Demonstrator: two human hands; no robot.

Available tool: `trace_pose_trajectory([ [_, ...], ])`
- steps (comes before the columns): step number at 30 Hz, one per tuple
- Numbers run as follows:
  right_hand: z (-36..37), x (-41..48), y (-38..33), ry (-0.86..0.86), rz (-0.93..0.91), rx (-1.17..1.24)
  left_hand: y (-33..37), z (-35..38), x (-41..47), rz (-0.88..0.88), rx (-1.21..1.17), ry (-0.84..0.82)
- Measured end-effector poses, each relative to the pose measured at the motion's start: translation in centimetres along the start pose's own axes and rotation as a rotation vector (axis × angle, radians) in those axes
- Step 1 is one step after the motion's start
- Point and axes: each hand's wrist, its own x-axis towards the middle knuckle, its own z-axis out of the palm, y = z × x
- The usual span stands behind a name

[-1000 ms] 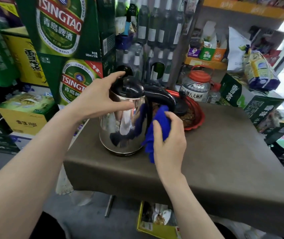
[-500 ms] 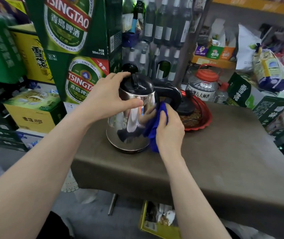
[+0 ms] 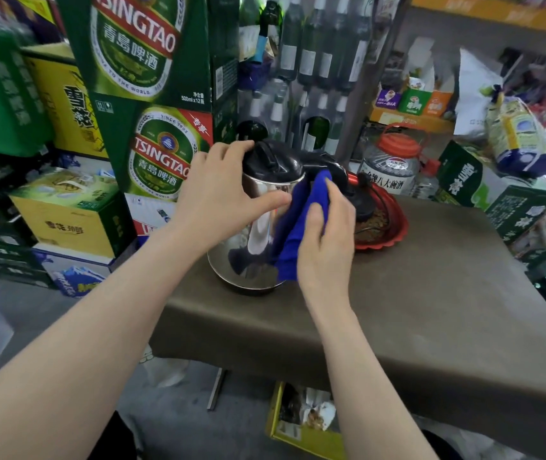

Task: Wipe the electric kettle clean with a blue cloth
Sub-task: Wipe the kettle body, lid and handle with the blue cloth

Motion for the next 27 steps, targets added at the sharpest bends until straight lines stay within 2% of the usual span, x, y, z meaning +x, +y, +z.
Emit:
trace_pose_trajectory([
  [1, 0.7, 0.2, -0.4, -0.025, -0.021, -0.003, 0.0, 0.1, -0.2, -0.005, 0.01, 0.008],
  [3, 2.1, -0.5, 0.5, -0.025, 0.052, 0.041, -0.2, -0.3, -0.4, 0.003, 0.002, -0.021],
  [7, 2.4, -4.3, 3.8, -0.141, 0.474, 0.115, -1.9, -1.9, 0.3, 0.07, -0.062, -0.182],
  [8, 2.1, -5.2, 3.8, -0.171, 0.511, 0.096, -2.1, -2.0, 0.4, 0.079, -0.068, -0.195],
  [10, 1.5, -5.5, 2.4, -0.14, 0.42, 0.064, -2.2, -2.0, 0.4, 0.083, -0.058, -0.184],
  [13, 0.8, -3.9, -0.9, -0.039, 0.105, 0.048, -2.1, -1.5, 0.2, 0.082, -0.058, -0.159],
  [15, 1.2, -2.2, -1.8, -0.024, -0.028, 0.009, -2.1, -1.4, 0.1, 0.088, -0.053, -0.126],
  [16, 1.6, -1.6, -1.7, -0.014, -0.036, 0.012, -2.1, -1.4, 0.0, 0.084, -0.046, -0.112],
  [18, 2.1, -0.8, -0.5, 0.017, 0.077, 0.089, -2.1, -1.2, -0.2, 0.081, -0.033, -0.102],
  [21, 2.1, -1.9, 1.7, -0.037, 0.463, 0.21, -2.0, -1.1, -0.2, 0.089, -0.024, -0.1],
  [22, 2.1, -2.9, 1.8, -0.068, 0.524, 0.182, -2.1, -1.0, -0.3, 0.088, -0.024, -0.102],
  [23, 1.9, -4.1, 1.3, -0.081, 0.502, 0.138, -2.1, -1.0, -0.3, 0.086, -0.026, -0.099],
  [27, 1.3, -5.4, -1.9, -0.054, 0.114, 0.004, -1.9, -1.0, -0.4, 0.074, -0.019, -0.075],
])
